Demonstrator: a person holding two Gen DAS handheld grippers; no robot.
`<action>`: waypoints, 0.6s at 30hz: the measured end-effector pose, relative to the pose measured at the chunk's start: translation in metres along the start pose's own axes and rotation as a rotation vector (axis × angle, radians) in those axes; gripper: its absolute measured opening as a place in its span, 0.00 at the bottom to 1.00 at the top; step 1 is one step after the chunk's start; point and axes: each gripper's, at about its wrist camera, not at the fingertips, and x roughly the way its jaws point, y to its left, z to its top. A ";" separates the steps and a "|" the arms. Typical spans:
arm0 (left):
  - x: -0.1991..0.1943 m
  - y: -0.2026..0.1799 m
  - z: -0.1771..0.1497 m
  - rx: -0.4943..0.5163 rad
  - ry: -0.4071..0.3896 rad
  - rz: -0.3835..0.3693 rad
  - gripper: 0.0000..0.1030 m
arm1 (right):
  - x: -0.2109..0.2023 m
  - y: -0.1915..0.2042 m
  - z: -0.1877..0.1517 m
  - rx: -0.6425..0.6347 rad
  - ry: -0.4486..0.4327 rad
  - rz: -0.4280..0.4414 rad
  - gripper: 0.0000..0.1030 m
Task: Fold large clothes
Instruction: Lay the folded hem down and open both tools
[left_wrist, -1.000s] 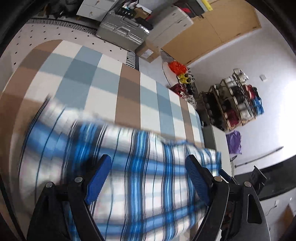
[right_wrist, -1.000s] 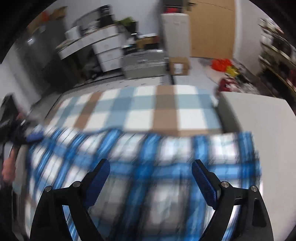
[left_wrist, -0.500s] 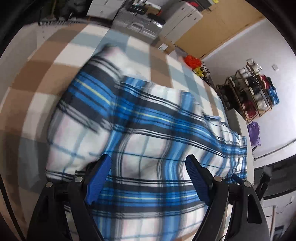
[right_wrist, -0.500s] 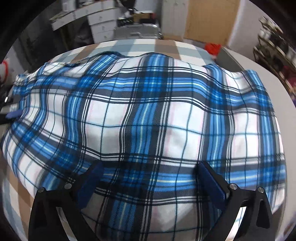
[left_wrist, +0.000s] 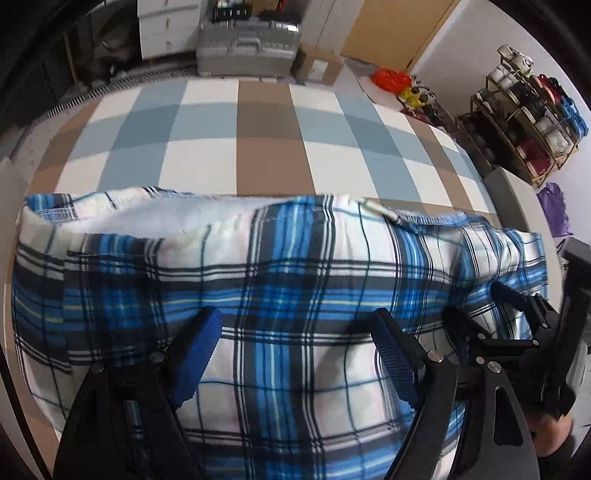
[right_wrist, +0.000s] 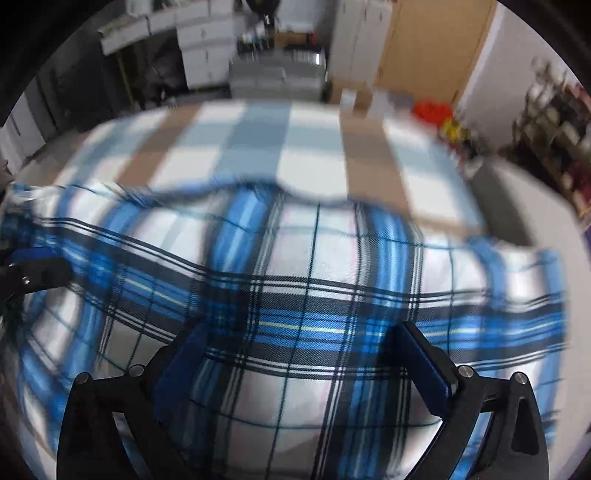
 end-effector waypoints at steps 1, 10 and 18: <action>0.001 -0.001 -0.001 0.021 0.001 0.014 0.77 | 0.002 -0.002 -0.003 0.014 -0.002 0.022 1.00; -0.060 0.019 -0.050 -0.063 -0.058 -0.164 0.77 | -0.080 -0.017 -0.079 0.040 -0.169 0.146 1.00; -0.025 0.018 -0.081 0.004 -0.071 -0.011 0.77 | -0.048 0.013 -0.123 0.008 -0.102 -0.036 1.00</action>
